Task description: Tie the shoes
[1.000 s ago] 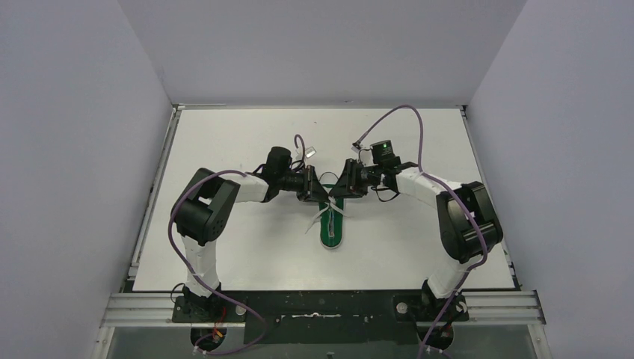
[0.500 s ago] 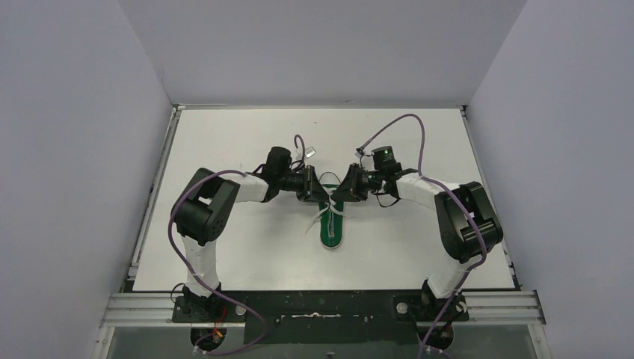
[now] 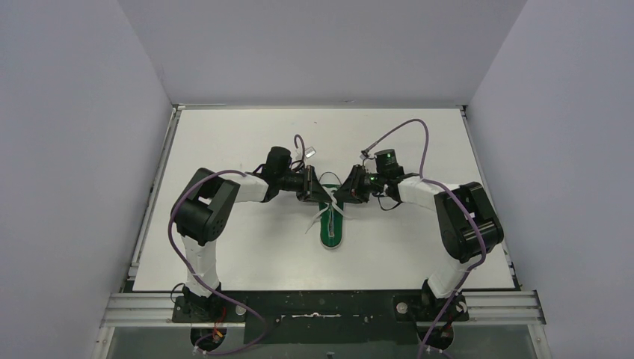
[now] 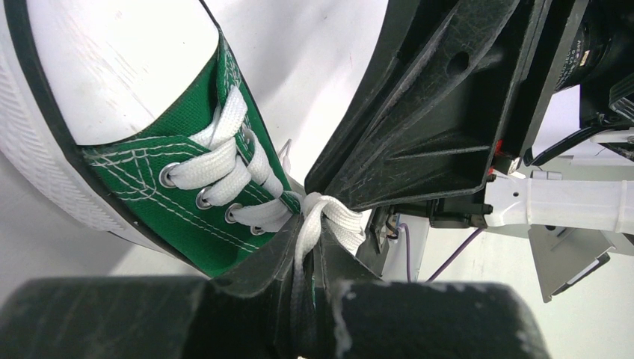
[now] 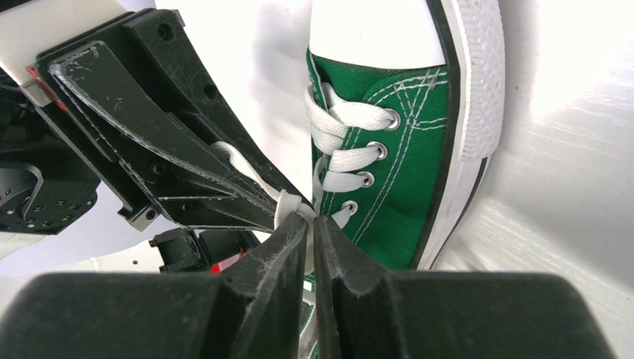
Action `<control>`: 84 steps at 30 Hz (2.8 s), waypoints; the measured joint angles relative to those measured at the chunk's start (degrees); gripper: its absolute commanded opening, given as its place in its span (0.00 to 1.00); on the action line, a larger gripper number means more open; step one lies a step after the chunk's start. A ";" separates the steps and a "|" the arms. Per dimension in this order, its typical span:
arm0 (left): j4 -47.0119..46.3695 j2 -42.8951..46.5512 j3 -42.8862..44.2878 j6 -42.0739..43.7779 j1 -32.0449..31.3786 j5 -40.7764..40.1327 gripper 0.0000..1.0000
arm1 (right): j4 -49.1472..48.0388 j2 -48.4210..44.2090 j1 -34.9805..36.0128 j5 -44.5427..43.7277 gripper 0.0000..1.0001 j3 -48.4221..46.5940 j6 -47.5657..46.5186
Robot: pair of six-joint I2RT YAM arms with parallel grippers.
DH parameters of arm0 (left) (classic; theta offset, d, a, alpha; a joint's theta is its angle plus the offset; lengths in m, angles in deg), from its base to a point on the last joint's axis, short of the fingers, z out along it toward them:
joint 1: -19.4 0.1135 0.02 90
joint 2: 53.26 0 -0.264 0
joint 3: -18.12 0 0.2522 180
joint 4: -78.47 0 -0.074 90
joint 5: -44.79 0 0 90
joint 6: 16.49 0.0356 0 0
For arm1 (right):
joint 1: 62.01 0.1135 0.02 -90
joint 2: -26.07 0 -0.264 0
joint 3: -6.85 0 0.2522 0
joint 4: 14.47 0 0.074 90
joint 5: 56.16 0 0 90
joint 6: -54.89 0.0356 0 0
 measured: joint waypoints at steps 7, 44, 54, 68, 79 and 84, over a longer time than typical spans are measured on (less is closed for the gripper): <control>-0.02 -0.02 0.00 -0.09 0.20 0.15 0.04 | -1.92 -0.09 0.02 0.15 0.21 1.11 1.29; -0.85 2.38 -3.41 -0.76 0.85 -1.38 0.45 | 4.11 -4.04 2.08 -3.17 0.00 -0.09 -4.15; 0.22 5.22 -4.11 0.70 2.49 -2.49 0.60 | 10.10 -4.59 2.08 -4.20 0.00 -1.46 -9.25; 5.18 2.43 5.44 2.62 2.43 -2.86 0.21 | 11.67 -4.59 2.25 -4.24 0.00 -2.32 -10.43; 10.49 3.26 2.64 6.08 2.45 -3.19 0.00 | 17.27 -4.59 2.91 -7.82 0.00 -8.52 -12.85; 11.47 6.93 -1.16 6.03 2.45 -4.76 0.00 | 23.69 -4.59 4.39 -14.64 0.00 -12.31 -13.38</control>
